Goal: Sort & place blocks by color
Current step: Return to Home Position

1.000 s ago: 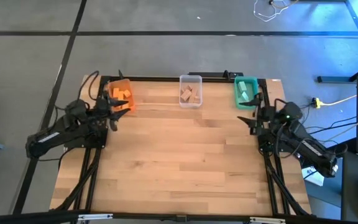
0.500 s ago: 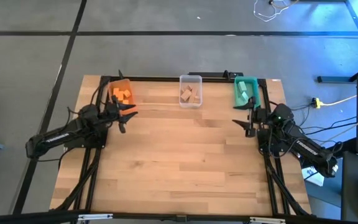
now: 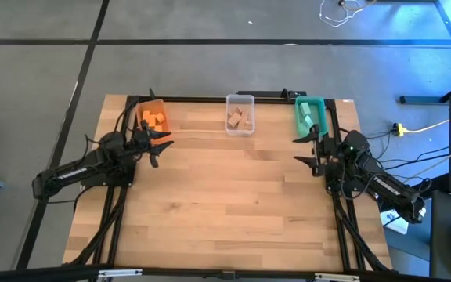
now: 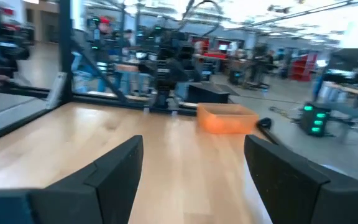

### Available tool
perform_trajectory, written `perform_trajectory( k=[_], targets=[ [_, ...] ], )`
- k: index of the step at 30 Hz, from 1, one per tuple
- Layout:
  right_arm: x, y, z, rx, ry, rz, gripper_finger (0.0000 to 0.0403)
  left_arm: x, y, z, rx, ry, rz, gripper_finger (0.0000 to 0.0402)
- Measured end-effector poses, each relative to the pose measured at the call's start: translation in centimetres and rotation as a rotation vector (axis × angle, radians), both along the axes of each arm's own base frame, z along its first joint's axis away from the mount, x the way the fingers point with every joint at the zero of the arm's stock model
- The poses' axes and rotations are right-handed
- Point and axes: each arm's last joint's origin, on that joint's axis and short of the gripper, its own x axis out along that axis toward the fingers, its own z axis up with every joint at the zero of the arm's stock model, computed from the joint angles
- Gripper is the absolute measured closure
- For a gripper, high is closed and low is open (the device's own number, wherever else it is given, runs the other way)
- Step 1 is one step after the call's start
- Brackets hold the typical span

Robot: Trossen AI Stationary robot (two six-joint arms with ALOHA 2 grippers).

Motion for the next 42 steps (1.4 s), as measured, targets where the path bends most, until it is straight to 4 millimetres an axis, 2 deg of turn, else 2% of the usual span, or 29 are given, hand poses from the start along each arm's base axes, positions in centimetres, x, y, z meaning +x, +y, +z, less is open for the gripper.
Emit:
perform_trajectory(
  k=[8,42],
  targets=[
    [-0.03,0.42,-0.09,0.096,0.021,0.153,0.0121,0.0,0.0,0.0,0.0,0.0,0.0,0.0246],
    [-0.03,0.43,-0.09,0.126,0.024,0.157,0.0121,0.0,0.0,0.0,0.001,0.001,0.0,0.0246]
  ],
)
